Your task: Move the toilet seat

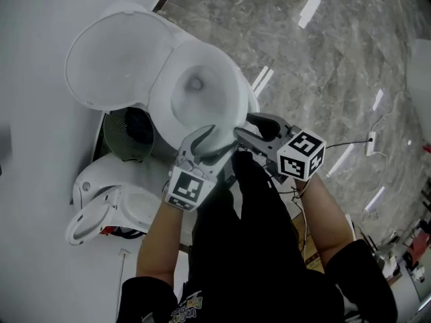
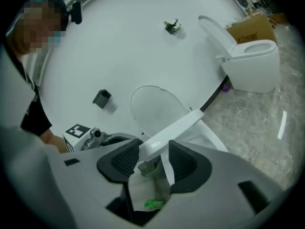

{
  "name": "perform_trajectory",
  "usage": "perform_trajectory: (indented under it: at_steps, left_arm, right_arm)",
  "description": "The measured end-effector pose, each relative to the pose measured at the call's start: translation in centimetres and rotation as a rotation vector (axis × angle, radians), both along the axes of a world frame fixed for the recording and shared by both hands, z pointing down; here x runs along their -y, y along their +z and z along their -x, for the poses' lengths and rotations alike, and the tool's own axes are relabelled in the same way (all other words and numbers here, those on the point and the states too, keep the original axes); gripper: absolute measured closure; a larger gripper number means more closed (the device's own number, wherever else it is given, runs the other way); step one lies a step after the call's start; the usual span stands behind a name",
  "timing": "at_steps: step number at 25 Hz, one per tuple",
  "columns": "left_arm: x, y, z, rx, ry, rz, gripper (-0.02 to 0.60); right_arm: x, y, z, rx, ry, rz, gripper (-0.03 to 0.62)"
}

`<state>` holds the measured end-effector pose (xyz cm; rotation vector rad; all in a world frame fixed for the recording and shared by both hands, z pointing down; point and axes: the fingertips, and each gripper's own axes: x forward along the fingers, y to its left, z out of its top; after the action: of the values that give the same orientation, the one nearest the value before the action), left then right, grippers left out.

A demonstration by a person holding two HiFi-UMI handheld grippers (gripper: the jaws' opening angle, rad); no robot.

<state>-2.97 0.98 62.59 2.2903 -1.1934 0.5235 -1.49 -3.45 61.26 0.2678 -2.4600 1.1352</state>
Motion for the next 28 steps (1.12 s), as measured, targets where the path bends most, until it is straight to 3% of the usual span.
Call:
perform_trajectory:
  at_steps: [4, 7, 13, 17, 28]
  left_arm:
    - [0.7, -2.4, 2.5, 0.030, -0.103, -0.024, 0.324]
    - [0.8, -3.4, 4.6, 0.062, -0.186, -0.054, 0.324]
    - [1.4, -5.3, 7.9, 0.134, -0.359, -0.096, 0.324]
    - [2.1, -6.4, 9.6, 0.184, -0.416, -0.125, 0.325]
    - [4.2, -10.1, 17.2, 0.199, -0.523, -0.223, 0.336]
  right_arm:
    - [-0.2, -1.9, 1.9, -0.021, -0.154, -0.140, 0.377]
    - [-0.1, -2.9, 3.5, -0.022, -0.197, -0.195, 0.368]
    - [0.7, -4.7, 6.4, -0.019, -0.166, -0.228, 0.359]
    - [1.2, -5.9, 8.3, -0.011, -0.146, -0.234, 0.358]
    - [3.5, -9.6, 15.4, 0.061, -0.077, -0.244, 0.359]
